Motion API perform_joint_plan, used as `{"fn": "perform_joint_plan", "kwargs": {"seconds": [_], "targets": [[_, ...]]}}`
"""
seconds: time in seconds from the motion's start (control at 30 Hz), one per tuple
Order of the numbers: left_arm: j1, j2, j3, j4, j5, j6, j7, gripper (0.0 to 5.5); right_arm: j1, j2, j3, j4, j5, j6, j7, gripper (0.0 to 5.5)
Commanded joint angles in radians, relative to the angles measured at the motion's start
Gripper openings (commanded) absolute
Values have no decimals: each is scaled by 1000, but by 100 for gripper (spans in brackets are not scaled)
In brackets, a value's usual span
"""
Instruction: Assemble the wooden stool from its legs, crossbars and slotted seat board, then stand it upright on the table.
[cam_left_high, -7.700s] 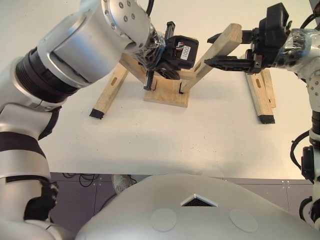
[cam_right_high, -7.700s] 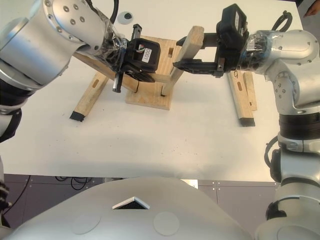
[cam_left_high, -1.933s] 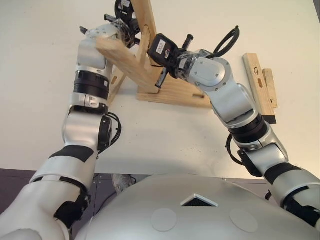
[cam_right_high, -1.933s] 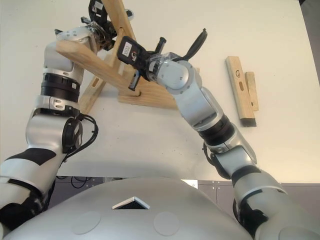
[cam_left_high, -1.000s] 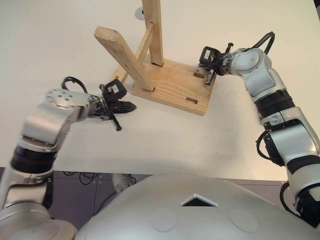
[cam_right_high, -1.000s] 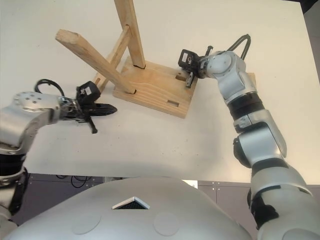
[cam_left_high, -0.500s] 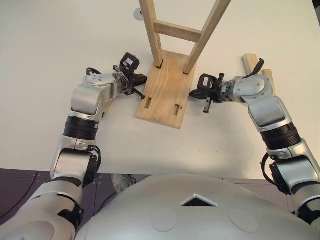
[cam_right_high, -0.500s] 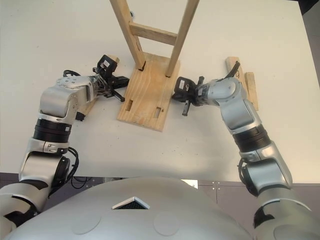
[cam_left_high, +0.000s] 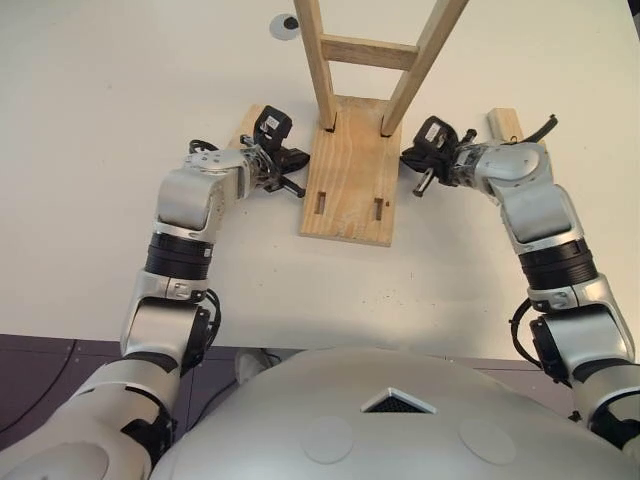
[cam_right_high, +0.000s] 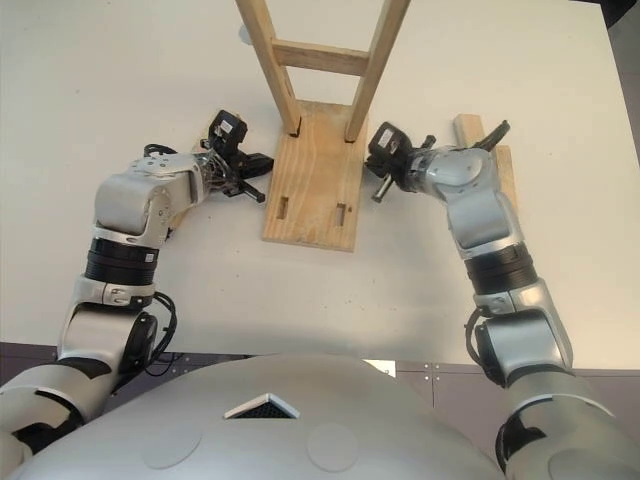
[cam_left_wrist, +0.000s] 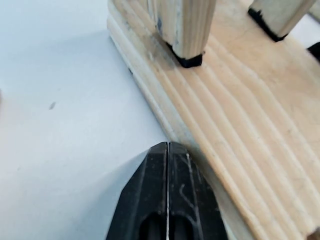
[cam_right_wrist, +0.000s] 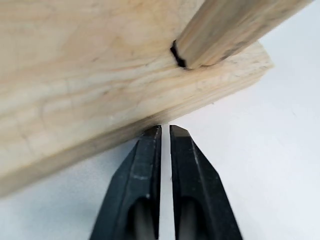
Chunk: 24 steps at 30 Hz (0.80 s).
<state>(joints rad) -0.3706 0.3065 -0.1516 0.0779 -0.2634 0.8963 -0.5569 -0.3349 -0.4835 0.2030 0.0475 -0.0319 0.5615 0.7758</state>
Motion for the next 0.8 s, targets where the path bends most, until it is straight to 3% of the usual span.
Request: {"fn": "perform_joint_plan", "kwargs": {"seconds": [0.03, 0.13, 0.43, 0.8], "targets": [[-7, 77, 69, -104, -34, 69, -16, 0, -76, -68, -295, 32, 111, 111, -94, 105], [11, 79, 119, -200, -75, 113, 1, 0, -78, -207, -385, 161, 88, 52, -118, 161], [116, -28, 245, -360, -145, 122, 141, 0, 24, -361, -323, 352, 98, 6, 82, 312], [148, -42, 239, -370, -159, 104, 185, 0, 59, -365, -248, 415, 82, -20, 143, 312]]}}
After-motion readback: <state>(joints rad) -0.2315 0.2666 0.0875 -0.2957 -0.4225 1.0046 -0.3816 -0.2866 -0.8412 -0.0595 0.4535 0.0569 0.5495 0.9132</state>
